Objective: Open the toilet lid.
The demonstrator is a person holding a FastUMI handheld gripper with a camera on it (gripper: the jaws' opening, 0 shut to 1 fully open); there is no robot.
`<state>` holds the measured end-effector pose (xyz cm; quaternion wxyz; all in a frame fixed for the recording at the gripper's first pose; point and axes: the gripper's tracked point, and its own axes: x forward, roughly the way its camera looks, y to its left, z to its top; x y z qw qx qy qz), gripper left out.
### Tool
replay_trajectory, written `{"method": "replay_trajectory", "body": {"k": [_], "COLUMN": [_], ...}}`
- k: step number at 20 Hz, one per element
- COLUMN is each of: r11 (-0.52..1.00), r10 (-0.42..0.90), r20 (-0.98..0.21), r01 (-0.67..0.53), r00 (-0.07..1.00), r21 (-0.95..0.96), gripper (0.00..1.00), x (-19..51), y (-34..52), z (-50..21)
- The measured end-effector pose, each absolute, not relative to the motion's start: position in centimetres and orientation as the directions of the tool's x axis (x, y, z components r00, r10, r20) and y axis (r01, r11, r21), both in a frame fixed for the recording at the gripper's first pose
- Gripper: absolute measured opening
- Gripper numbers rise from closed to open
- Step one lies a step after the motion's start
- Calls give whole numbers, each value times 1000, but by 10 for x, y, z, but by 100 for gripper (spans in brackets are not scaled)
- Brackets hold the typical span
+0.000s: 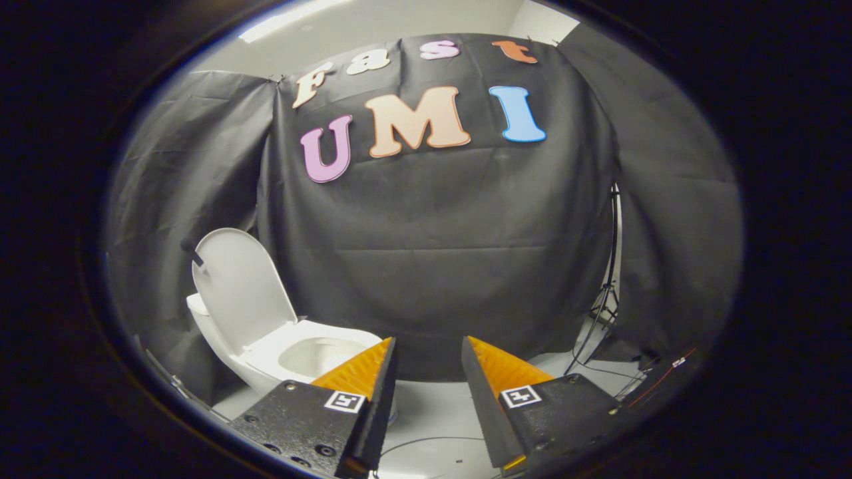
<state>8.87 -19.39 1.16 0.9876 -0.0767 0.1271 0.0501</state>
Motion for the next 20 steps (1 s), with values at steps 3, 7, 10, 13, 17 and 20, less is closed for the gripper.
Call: {"method": "replay_trajectory", "body": {"k": [3, 7, 10, 13, 17, 20], "r11": [985, 986, 987, 989, 990, 987], "r10": [61, 57, 67, 94, 87, 82], "r20": [-269, -275, -266, -309, -287, -280], "r01": [-101, -98, -103, -125, -114, -116], "r00": [961, 960, 962, 946, 954, 956], "r21": [-139, -136, -122, -83, -78, -107], "gripper": [60, 60, 60, 60, 60, 60], "x": [86, 84, 83, 72, 64, 56], "y": [-199, -206, -206, -206, -207, -205], "z": [11, 12, 14, 3, 7, 5]}}
